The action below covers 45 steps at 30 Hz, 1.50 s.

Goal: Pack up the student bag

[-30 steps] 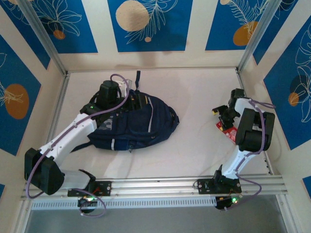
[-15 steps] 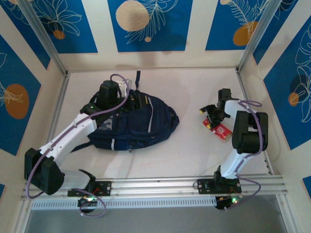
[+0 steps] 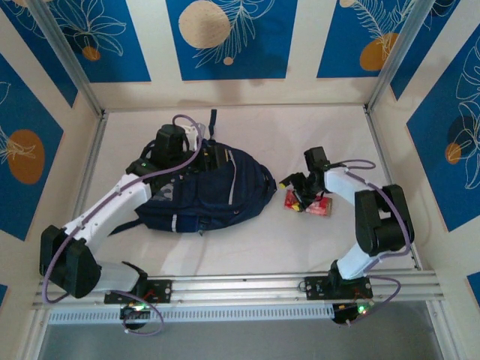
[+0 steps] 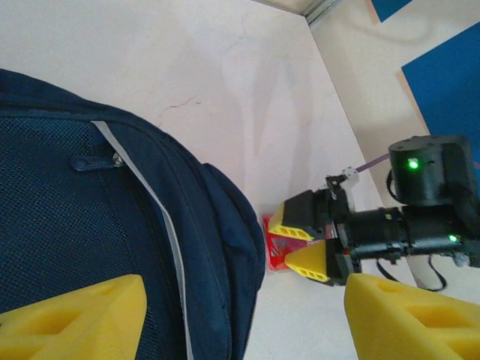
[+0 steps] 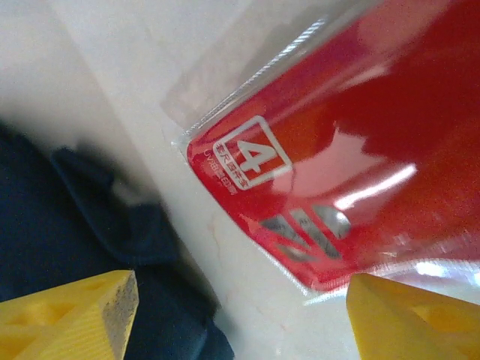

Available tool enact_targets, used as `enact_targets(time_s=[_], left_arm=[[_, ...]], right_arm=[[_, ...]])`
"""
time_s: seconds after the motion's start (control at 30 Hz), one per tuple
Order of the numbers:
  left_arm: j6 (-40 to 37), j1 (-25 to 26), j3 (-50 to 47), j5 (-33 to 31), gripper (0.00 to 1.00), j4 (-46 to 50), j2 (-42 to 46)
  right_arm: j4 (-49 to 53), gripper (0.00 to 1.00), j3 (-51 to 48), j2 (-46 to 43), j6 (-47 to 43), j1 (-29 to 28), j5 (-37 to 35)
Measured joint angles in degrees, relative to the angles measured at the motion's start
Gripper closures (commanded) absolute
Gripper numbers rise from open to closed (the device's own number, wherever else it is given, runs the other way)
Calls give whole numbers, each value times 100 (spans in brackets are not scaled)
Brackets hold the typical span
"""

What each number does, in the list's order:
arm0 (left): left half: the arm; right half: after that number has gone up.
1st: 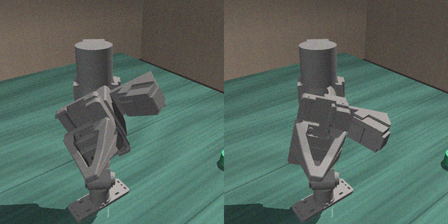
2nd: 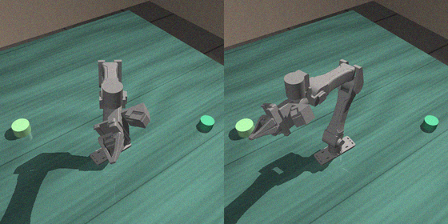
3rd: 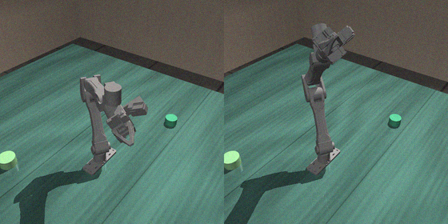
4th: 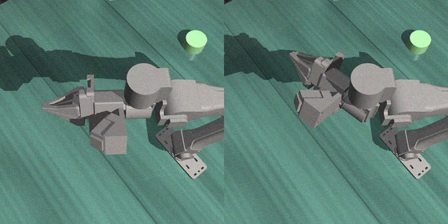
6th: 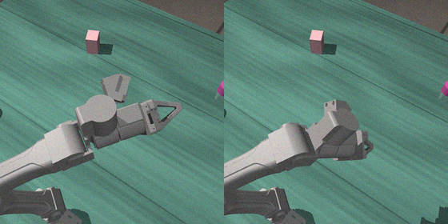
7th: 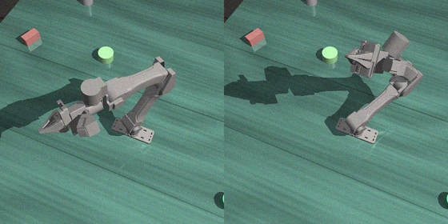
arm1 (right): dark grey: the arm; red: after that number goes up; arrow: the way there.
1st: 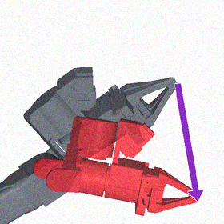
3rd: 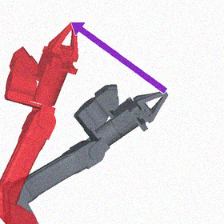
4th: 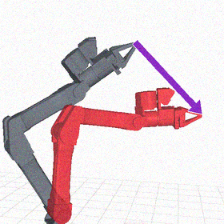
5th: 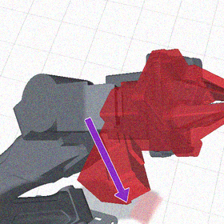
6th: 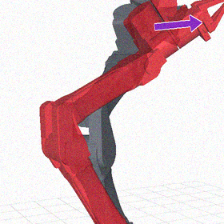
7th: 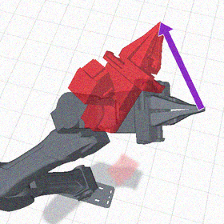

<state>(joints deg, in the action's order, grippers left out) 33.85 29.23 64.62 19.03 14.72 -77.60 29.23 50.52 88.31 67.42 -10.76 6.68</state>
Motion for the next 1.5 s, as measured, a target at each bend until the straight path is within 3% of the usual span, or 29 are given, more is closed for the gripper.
enact_targets(time_s=[0.17, 0.37, 0.43, 0.57, 0.63, 0.97, 1.2, 1.5], left_arm=[[-181, 573, 584, 42, 39, 317, -533], [-83, 1473, 1014, 39, 48, 457, -968], [-4, 1714, 1154, 35, 58, 452, -1191], [181, 2114, 1547, 26, 87, 306, -1978], [273, 2245, 1843, 46, 95, 181, -2553], [398, 2448, 3217, 7, 100, 212, -4795], [393, 2452, 3847, -264, 100, 522, -5327], [308, 2452, 3777, -511, 100, 804, -5475]], right_arm=[[481, 19, -2, -1255, -522, 393, -581], [745, 17, -70, -1567, -1211, 1377, -1178], [728, 17, -195, -1565, -1331, 1694, -1259], [520, 18, -490, -1491, -1467, 2190, -1266], [334, 18, -654, -1480, -1521, 2299, -1248], [-621, 19, -1080, -1281, -1832, 2581, -901], [-1016, 19, -1202, -1097, -2050, 2776, -634], [-1099, 18, -1235, -922, -2149, 2841, -584]])
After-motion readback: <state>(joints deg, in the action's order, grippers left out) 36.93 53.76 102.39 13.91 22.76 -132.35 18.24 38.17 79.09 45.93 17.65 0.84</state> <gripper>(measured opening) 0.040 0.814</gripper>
